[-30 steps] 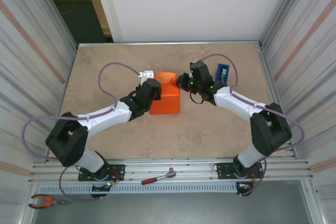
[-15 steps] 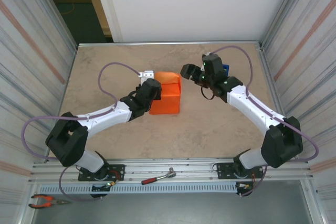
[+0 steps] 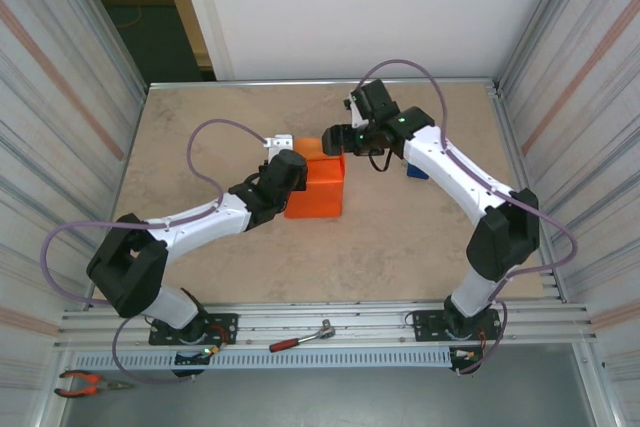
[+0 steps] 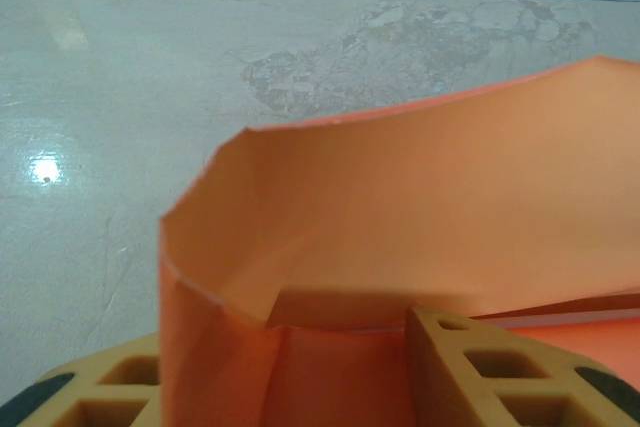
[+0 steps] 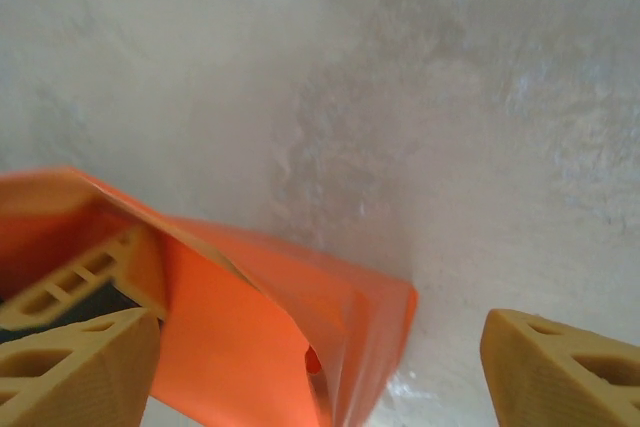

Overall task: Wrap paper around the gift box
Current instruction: Fold the seventh fold of the wrapping paper on the gift box.

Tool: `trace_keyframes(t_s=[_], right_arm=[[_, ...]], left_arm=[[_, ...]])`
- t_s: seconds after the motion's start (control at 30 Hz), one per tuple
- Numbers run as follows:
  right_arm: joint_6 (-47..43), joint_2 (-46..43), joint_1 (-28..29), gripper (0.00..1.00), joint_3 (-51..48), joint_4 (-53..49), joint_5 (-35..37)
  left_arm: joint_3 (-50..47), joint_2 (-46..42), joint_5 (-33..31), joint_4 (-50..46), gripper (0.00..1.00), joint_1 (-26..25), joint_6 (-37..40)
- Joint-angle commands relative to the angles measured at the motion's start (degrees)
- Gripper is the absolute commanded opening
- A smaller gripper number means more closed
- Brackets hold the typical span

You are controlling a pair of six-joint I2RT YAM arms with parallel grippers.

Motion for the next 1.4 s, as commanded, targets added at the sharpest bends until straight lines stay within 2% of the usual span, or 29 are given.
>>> trace_keyframes(t_s=[0.0,0.1,0.47,0.53,0.6,0.63,0.67,0.73,0.77,0.8,0.83,0.87,0.97,1.03,1.17,1.23,1.37], right_arm=[[-5.1,1.9,0.6,0.79,3.1,-5.8,3.3],[-5.3,3.4,0.6,0.72,3.6,-5.7,5.4],[-5.5,5.8,0.7,0.33,7.8,-3.0,6.3],[-5.5,5.7,0.6,0.3,8.2,-2.4,5.9],[-5.4,5.8,0.7,0.36,8.3,-1.9,5.5],[-5.4,5.9,0.7,0.35,8.3,-1.9,5.4],[-5.4,5.9,0.7,0.31,8.4,-1.9,5.6],[-5.3,5.8,0.7,0.13,8.3,-1.8,5.7],[-5.1,5.5,0.8,0.1,8.1,-1.6,5.7],[-4.7,4.9,0.8,0.12,7.8,-1.4,5.6],[-4.3,4.2,0.8,0.2,7.4,-0.9,5.4],[-3.5,3.0,0.7,0.36,6.7,-0.3,5.5],[-0.3,-2.2,0.0,0.56,2.9,3.0,5.4],[3.4,-6.6,-1.7,0.62,-2.0,6.3,4.8],[15.2,-15.2,-8.4,0.6,-16.9,17.7,0.8],[20.4,-17.5,-11.1,0.51,-23.6,22.8,-1.0],[27.6,-17.2,-13.2,0.13,-31.9,31.9,-6.2]], left_arm=[[-1.3,1.1,1.4,-4.5,0.46,-0.5,0.0],[-1.3,1.0,1.5,-4.5,0.46,-0.4,0.0],[-1.6,1.2,1.5,-4.6,0.46,-0.5,-0.1],[-1.7,1.2,1.5,-4.5,0.46,-0.5,-0.3],[-1.7,1.3,1.6,-4.5,0.46,-0.5,-0.3],[-1.7,1.4,1.6,-4.5,0.46,-0.5,-0.3],[-1.7,1.4,1.6,-4.5,0.46,-0.4,-0.3],[-1.7,1.4,1.6,-4.4,0.46,-0.5,-0.3],[-1.6,1.5,1.6,-4.5,0.46,-0.5,-0.3],[-1.5,1.6,1.6,-4.5,0.46,-0.5,-0.3],[-1.5,1.6,1.6,-4.5,0.46,-0.5,-0.3],[-1.5,1.7,1.7,-4.5,0.46,-0.5,-0.3],[-1.5,1.7,1.6,-4.5,0.46,-0.5,-0.4],[-1.5,1.6,1.6,-4.5,0.46,-0.5,-0.3],[-1.6,1.6,1.5,-4.5,0.46,-0.5,-0.3],[-1.6,1.7,1.7,-4.5,0.46,-0.5,-0.3],[-1.6,1.8,2.0,-4.3,0.46,-0.5,-0.3]])
